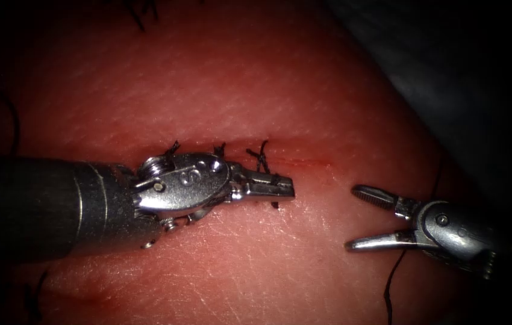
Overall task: Wound Closure
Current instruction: Grab the short tail with the left gripper
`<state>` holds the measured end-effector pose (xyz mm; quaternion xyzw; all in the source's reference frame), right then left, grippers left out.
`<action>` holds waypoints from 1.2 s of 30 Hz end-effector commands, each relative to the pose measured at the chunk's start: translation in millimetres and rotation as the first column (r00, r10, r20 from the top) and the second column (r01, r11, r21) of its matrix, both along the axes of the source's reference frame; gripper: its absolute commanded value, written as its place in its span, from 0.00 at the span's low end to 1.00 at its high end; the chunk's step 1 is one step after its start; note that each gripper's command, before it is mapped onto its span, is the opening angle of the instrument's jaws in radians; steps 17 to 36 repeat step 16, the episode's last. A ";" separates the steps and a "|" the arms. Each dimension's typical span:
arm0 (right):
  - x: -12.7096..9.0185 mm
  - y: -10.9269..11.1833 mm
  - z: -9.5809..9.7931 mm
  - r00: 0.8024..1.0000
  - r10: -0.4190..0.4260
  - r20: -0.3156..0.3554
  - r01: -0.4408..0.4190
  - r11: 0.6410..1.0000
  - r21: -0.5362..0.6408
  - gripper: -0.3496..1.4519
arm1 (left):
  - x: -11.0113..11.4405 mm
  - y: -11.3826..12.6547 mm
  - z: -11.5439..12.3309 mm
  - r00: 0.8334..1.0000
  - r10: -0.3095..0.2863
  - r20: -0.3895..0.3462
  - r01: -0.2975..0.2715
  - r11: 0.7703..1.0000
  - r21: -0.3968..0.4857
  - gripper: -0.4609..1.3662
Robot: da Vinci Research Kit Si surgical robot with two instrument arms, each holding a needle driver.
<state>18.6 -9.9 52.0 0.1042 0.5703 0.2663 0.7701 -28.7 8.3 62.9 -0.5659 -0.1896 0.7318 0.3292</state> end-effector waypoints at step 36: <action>0.2 0.2 -0.1 1.000 0.005 0.002 -0.005 1.000 0.002 0.64 | 0.1 0.5 -0.4 1.000 -0.002 0.013 0.003 1.000 -0.020 0.06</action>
